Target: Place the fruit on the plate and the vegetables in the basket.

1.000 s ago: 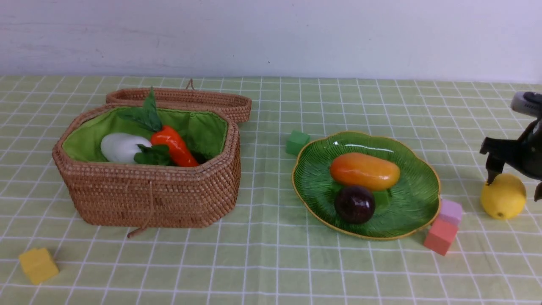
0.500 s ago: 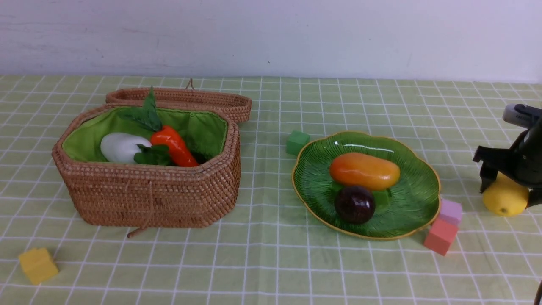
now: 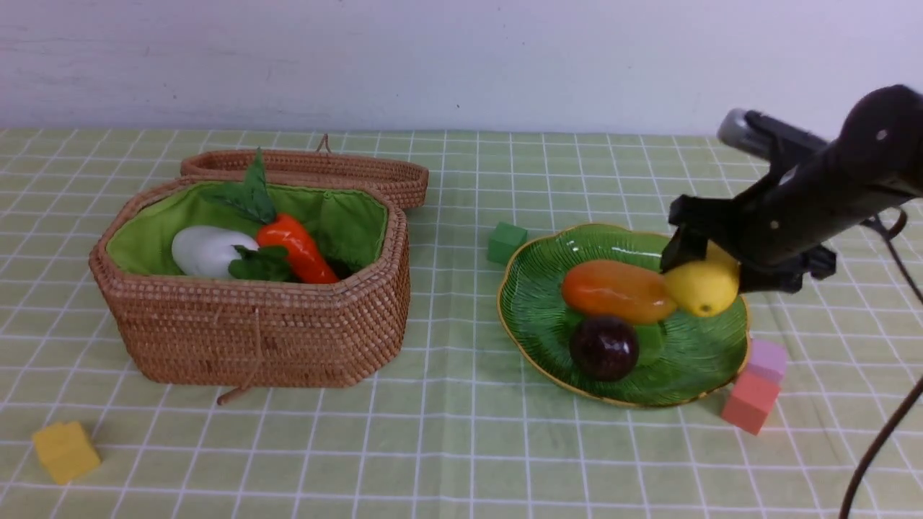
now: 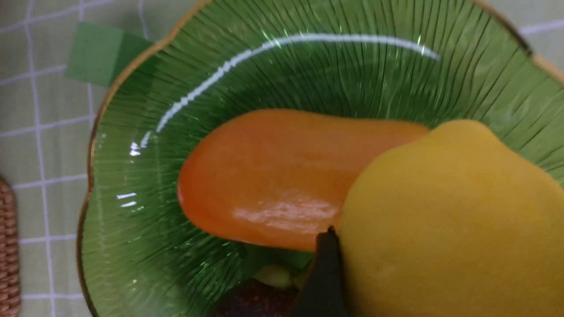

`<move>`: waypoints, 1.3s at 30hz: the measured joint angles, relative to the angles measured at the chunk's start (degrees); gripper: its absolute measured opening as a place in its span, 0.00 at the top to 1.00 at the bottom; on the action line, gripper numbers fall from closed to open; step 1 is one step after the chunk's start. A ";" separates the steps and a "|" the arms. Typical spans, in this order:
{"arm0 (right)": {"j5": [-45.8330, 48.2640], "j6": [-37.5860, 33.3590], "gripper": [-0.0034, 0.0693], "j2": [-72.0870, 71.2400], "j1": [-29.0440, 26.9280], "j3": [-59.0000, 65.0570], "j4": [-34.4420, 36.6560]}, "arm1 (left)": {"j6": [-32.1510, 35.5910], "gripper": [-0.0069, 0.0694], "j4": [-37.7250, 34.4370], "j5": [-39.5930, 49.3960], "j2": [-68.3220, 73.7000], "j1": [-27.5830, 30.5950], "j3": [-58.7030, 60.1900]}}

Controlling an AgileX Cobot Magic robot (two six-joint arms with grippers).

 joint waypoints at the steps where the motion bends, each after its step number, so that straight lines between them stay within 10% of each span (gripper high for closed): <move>1: 0.31 1.35 0.14 0.90 0.24 0.00 0.00 | 0.00 0.60 0.00 0.00 0.00 0.00 0.00; 15: 6.34 5.95 0.02 -0.83 0.45 0.00 -1.25 | 0.00 0.60 0.00 0.00 0.00 0.00 0.00; 24: 9.08 7.11 0.12 -9.24 0.45 0.00 -5.09 | 0.00 0.60 0.00 0.00 0.00 0.00 0.00; 39: 26.72 -3.02 0.97 -49.63 0.45 4.35 -10.58 | 0.00 0.60 0.00 0.00 0.00 0.00 0.00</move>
